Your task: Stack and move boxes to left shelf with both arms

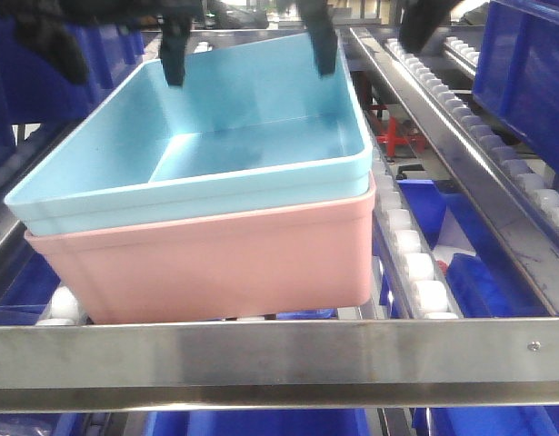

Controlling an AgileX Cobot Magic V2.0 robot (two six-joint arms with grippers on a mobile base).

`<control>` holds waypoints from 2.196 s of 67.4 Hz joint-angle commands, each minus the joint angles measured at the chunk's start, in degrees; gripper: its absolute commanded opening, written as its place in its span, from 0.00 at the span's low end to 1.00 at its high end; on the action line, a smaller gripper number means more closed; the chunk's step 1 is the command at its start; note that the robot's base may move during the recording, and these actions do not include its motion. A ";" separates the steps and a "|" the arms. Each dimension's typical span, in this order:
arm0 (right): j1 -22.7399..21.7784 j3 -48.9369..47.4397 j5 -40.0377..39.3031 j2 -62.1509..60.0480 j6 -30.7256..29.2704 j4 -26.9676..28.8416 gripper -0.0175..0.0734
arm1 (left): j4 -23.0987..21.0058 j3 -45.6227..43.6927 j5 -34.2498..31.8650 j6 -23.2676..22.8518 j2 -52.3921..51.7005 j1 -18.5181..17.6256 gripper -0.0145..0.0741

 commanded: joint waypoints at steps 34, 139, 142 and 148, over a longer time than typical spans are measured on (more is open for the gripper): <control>-0.10 0.59 -1.52 -10.18 -0.35 -2.63 0.25 | -0.20 -0.57 5.11 5.06 -10.32 -0.34 0.16; -0.10 64.75 -29.40 -82.40 -0.30 -3.36 0.25 | 5.61 44.48 -9.84 6.62 -60.53 -33.48 0.16; -0.10 64.75 -29.40 -82.40 -0.30 -3.36 0.25 | 5.61 44.48 -9.84 6.62 -60.53 -33.48 0.16; -0.10 64.75 -29.40 -82.40 -0.30 -3.36 0.25 | 5.61 44.48 -9.84 6.62 -60.53 -33.48 0.16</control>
